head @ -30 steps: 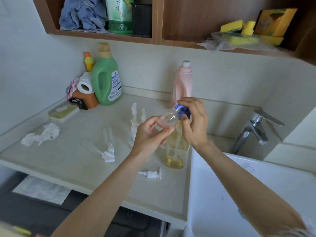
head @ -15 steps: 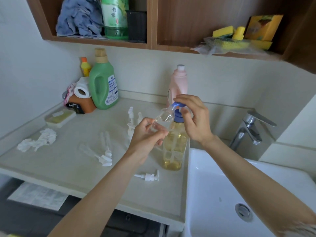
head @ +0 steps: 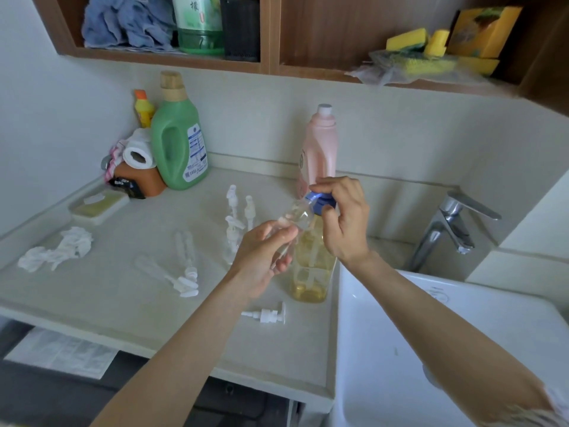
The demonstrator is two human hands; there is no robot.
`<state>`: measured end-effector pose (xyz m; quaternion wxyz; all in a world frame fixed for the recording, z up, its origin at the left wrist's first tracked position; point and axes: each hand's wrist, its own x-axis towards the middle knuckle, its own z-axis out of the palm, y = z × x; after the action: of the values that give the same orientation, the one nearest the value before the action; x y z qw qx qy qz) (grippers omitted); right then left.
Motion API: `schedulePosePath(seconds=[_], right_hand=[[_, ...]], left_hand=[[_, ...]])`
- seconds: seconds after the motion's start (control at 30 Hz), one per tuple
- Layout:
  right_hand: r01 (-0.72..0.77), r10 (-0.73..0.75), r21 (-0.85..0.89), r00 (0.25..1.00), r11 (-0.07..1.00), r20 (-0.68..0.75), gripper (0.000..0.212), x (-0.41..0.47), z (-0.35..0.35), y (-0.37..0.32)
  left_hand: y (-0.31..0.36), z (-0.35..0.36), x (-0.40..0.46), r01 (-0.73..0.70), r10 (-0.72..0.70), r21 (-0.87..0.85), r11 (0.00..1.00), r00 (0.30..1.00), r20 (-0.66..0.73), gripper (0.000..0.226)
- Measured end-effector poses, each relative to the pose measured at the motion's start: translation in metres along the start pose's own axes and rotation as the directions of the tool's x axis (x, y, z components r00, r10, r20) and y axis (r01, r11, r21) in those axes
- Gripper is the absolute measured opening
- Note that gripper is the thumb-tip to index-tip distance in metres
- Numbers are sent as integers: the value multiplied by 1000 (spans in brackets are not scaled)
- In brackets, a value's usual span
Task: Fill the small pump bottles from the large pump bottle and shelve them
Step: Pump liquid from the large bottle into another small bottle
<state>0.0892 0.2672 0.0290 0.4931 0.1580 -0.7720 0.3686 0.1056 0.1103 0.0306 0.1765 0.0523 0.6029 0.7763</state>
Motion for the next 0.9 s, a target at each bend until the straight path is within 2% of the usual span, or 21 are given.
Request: schedulePosePath(seconds=[0.1,0.27,0.4,0.47,0.57,0.7,0.9], right_hand=[[36,-35,-20,998,999,48,37,5,-8,-4],[25,-26,10,991,1000,129,36,22,-22,-6],[39,-40,12,994,999,97,35,7,-16,-1],[60,-60,-4,996,998,72,45,-1,-8,1],[55,-55,-16,998,998,-5,59,-9,3,2],[18,-19,-16,999,1000,-45,33,-11,5,1],[20,-19,-51,1000,999,3,34,-5,0,-9]], left_hand=[[5,-2,-1,9,-8,-13,1000,1000,21,34],[12,-2,-1,-40,41,-8,999,994,104,18],[7,0,-5,-46,44,6,999,980,195,32],[5,0,-4,-34,35,-6,999,980,198,37],[3,1,-4,4,3,-46,999,990,144,34],[2,2,-6,38,-35,-24,999,994,108,35],[6,1,-11,22,-20,-21,1000,997,73,18]])
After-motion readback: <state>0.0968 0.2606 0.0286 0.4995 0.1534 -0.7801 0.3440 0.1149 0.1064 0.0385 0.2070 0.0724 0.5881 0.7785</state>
